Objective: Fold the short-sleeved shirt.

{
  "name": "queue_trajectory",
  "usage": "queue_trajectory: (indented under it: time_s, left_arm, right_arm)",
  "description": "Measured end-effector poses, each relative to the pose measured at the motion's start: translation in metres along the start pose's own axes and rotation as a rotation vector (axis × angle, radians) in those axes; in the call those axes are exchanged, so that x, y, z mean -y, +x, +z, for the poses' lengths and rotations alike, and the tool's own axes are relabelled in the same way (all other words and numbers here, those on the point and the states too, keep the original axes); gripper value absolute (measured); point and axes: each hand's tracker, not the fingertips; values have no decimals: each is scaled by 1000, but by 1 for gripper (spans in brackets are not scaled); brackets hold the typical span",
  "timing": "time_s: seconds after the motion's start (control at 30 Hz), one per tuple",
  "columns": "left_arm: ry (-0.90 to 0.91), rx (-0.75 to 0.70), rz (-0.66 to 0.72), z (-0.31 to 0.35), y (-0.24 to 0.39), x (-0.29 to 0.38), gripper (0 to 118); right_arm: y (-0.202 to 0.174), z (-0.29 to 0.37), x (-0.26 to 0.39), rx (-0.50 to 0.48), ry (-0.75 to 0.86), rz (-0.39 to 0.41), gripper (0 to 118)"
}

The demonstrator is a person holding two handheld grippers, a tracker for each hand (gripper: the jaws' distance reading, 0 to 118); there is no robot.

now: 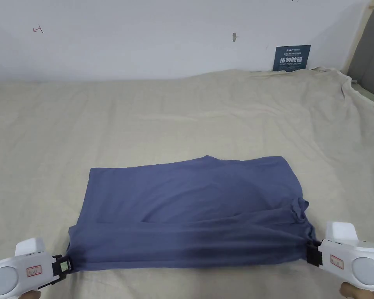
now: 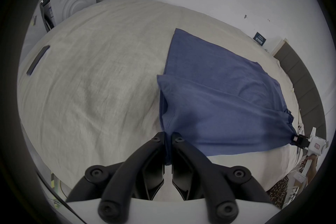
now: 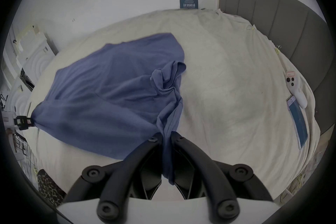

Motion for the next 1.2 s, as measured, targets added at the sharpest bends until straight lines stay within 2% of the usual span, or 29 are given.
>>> queue_trajectory:
  time_s: [0.1,0.23,0.43,0.63,0.87,0.93,0.97,1.0,1.07,1.1,1.13,1.2]
  left_arm:
    - [9,6,26,10,-6,10,3]
    - [14,17,-1,33,-7,29,3]
    - [-2,29,-24,63,-13,66,3]
    - [-62,-3,-15,52,-22,99,3]
    - [-95,-70,-33,29,-14,118,3]
    - [-89,-82,-23,30,-12,117,6]
    - [-91,-85,-19,32,-11,116,14]
    - [-91,-86,-14,34,-10,115,23]
    - [-91,-110,-2,41,-6,111,67]
    - [-84,-115,-4,45,-5,109,86]
    - [-61,-134,-12,52,-1,105,103]
    - [19,-145,-22,66,5,98,106]
  right_arm:
    - [1,25,5,-14,36,11,6]
    - [9,57,23,-31,64,-15,6]
    - [21,89,67,-34,32,-39,6]
    - [26,73,104,-14,-48,-84,6]
    - [23,43,117,37,-115,-88,7]
    - [24,42,115,45,-113,-77,12]
    - [23,45,113,52,-114,-69,20]
    - [22,48,111,58,-116,-64,33]
    - [19,61,105,90,-77,-36,76]
    - [19,68,101,87,-52,-32,90]
    - [14,82,92,84,-15,-36,97]
    - [9,100,78,76,55,-35,97]
